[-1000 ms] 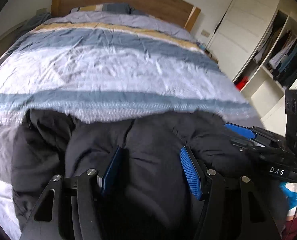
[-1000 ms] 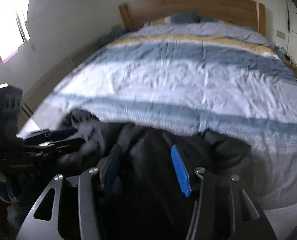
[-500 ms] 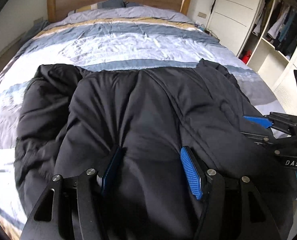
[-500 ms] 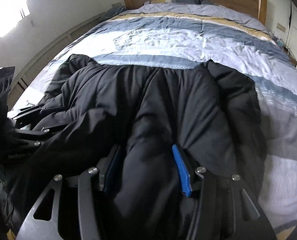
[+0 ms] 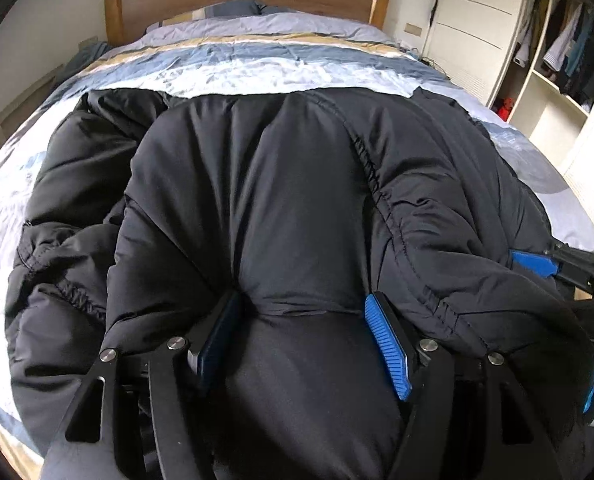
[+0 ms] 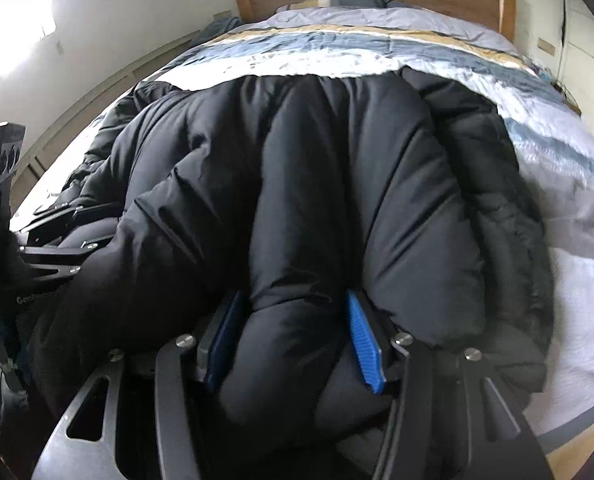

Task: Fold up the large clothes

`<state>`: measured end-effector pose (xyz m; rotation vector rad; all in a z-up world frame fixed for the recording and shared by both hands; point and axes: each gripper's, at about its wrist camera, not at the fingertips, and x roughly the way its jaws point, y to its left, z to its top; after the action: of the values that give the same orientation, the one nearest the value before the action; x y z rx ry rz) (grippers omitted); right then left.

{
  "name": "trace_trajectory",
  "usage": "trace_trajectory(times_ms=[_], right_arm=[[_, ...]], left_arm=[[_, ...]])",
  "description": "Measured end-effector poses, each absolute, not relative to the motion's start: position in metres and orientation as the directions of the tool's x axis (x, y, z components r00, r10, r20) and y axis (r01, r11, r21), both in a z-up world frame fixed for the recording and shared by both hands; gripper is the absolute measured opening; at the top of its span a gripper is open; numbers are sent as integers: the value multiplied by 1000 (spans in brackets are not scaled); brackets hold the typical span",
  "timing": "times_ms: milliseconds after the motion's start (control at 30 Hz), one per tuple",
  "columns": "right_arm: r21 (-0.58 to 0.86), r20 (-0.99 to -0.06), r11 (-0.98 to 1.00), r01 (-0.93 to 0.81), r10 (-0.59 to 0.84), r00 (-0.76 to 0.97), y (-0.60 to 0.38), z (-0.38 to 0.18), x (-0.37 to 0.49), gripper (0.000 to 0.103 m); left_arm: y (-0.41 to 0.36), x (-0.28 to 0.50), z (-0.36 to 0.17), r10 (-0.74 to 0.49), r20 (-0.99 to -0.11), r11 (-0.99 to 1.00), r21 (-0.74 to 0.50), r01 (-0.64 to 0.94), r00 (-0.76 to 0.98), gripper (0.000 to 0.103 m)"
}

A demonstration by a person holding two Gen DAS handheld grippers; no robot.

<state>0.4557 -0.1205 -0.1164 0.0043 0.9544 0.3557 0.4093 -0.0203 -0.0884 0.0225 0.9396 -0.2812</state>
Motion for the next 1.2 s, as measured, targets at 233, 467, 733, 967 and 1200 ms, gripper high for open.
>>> trace_trajectory(times_ms=[233, 467, 733, 967, 1200], right_arm=[[139, -802, 948, -285, 276, 529, -117, -94, 433, 51], [107, -796, 944, -312, 269, 542, -114, -87, 395, 52], [126, -822, 960, -249, 242, 516, -117, -100, 401, 54], [139, -815, 968, -211, 233, 531, -122, -76, 374, 54], [196, -772, 966, -169, 258, 581, -137, -49, 324, 54]], left_arm=[[-16, 386, -63, -229, -791, 966, -113, 232, 567, 64], [-19, 347, -62, -214, -779, 970, -96, 226, 589, 68], [-30, 358, -64, -142, -807, 981, -37, 190, 573, 70], [-30, 322, -30, -103, -760, 985, 12, 172, 642, 72], [-31, 268, 6, -96, -691, 985, 40, 171, 717, 74]])
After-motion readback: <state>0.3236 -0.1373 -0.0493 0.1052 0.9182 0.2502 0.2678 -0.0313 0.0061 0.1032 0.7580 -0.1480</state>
